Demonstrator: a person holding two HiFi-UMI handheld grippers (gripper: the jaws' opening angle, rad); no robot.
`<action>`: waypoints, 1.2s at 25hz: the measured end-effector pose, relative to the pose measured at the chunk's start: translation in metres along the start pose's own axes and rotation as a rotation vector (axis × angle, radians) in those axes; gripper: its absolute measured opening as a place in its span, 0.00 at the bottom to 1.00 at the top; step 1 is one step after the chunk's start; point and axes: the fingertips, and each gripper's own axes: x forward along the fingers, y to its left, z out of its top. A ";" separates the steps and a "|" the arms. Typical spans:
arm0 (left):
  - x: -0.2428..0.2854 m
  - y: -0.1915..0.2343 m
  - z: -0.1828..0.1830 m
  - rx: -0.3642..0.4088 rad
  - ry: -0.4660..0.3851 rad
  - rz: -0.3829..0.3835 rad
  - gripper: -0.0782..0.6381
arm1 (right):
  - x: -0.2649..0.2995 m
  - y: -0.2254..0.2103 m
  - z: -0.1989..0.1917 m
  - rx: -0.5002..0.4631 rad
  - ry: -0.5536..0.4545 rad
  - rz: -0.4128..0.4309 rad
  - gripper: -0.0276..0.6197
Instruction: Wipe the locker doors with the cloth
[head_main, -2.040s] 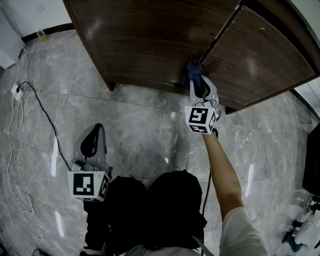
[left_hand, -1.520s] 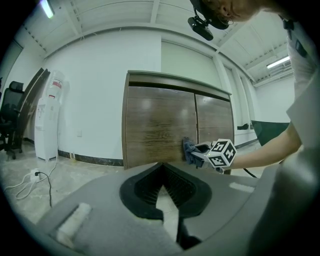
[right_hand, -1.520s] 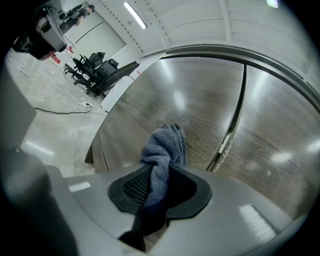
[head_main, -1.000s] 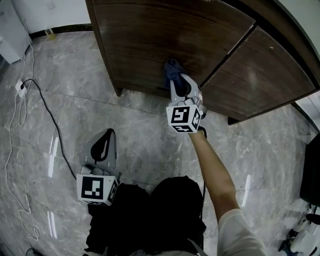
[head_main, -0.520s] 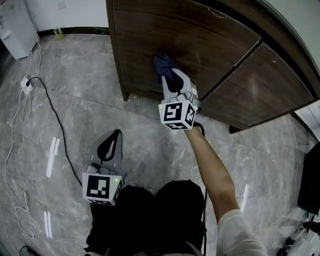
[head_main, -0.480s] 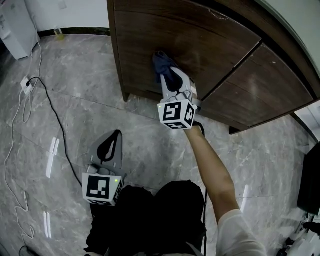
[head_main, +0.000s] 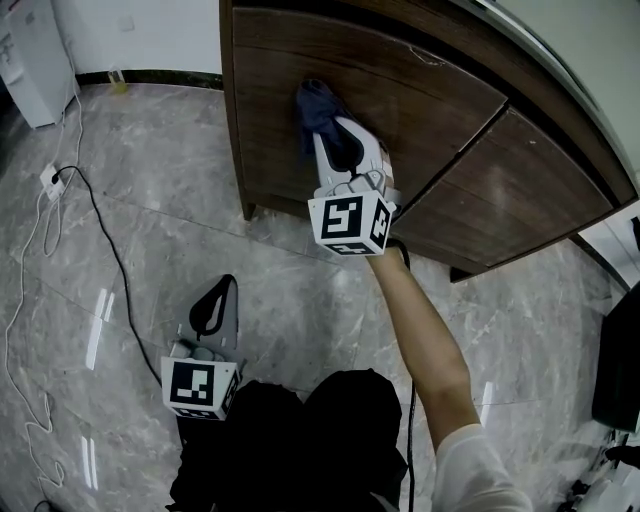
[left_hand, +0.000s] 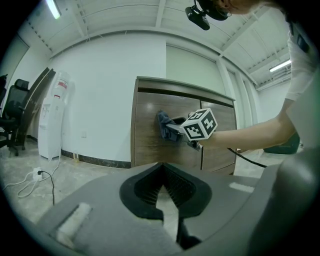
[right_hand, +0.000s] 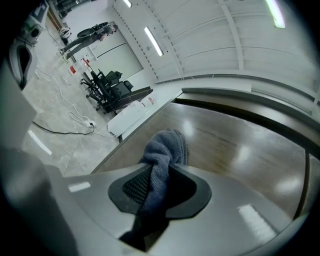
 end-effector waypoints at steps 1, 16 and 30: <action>0.000 0.000 0.000 0.000 -0.001 0.000 0.11 | -0.001 -0.005 0.003 -0.004 -0.005 -0.007 0.16; 0.006 -0.008 0.008 0.014 -0.010 -0.011 0.11 | -0.034 -0.104 0.034 -0.014 -0.079 -0.143 0.16; 0.008 -0.021 0.012 0.026 -0.009 -0.023 0.11 | -0.087 -0.175 0.002 0.015 -0.031 -0.282 0.16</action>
